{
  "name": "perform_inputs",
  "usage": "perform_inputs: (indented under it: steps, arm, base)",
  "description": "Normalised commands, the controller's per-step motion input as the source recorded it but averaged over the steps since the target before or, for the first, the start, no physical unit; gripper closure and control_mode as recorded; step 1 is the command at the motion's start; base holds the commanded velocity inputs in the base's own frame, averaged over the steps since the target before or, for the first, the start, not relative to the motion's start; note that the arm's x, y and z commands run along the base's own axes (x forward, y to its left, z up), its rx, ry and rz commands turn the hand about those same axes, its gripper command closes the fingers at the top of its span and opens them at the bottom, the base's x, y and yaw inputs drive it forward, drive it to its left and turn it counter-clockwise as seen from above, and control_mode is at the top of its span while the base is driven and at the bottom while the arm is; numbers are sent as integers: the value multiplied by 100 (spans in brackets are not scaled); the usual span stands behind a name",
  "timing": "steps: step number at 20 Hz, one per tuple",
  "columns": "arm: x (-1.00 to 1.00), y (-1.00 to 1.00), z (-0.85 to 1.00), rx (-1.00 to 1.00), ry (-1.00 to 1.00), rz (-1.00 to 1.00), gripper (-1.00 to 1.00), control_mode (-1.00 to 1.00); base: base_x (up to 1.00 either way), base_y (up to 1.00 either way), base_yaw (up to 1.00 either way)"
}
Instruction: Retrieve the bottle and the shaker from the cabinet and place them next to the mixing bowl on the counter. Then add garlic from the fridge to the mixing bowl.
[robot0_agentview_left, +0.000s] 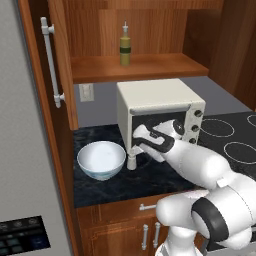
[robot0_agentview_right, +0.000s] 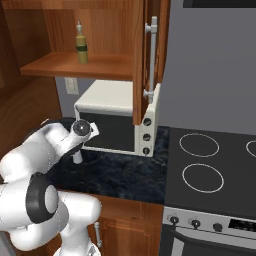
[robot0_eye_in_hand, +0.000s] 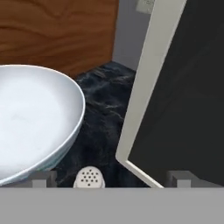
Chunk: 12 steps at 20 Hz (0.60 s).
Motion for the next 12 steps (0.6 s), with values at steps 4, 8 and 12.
perform_inputs:
  steps: [4, 8, 12]
  arm:
    - [-41, 0, 58, 0, 4, -34, -100, -100]
    - [-58, 0, 79, 0, 0, -21, -100, -100]
    - [-67, -1, 85, 0, -7, -13, -100, -100]
  base:
    - [0, 0, 0]
    - [0, 0, 0]
    - [0, 0, 0]
